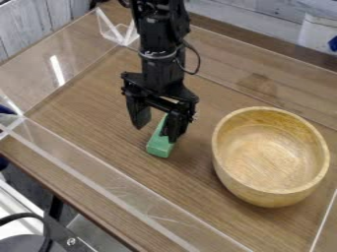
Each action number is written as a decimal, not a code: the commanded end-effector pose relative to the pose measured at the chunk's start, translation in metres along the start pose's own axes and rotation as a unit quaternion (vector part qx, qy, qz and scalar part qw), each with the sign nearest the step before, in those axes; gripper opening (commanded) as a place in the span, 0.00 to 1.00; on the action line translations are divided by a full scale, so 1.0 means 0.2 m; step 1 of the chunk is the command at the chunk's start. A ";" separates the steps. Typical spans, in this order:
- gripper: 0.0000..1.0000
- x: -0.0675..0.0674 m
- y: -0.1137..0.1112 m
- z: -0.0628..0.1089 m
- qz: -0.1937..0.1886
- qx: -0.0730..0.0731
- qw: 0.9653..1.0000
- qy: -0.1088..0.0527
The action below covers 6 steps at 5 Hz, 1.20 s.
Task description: Put the green block in the brown bowl
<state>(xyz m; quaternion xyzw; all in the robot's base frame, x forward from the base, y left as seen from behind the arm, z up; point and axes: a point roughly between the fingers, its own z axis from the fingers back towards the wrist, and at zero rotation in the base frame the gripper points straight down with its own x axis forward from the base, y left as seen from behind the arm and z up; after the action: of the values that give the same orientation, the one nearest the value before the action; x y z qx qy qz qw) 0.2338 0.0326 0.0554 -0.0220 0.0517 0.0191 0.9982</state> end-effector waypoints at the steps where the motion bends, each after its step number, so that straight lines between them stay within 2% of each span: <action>1: 1.00 0.03 -0.01 0.05 -0.003 -0.002 1.000 -0.023; 5: 1.00 0.03 -0.01 0.12 0.001 -0.011 0.999 -0.041; 6: 1.00 0.04 0.00 0.10 0.004 -0.009 0.999 -0.042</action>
<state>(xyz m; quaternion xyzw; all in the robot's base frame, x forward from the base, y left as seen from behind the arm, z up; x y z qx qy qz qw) 0.2347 0.0300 0.0615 -0.0348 0.0402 0.0229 0.9983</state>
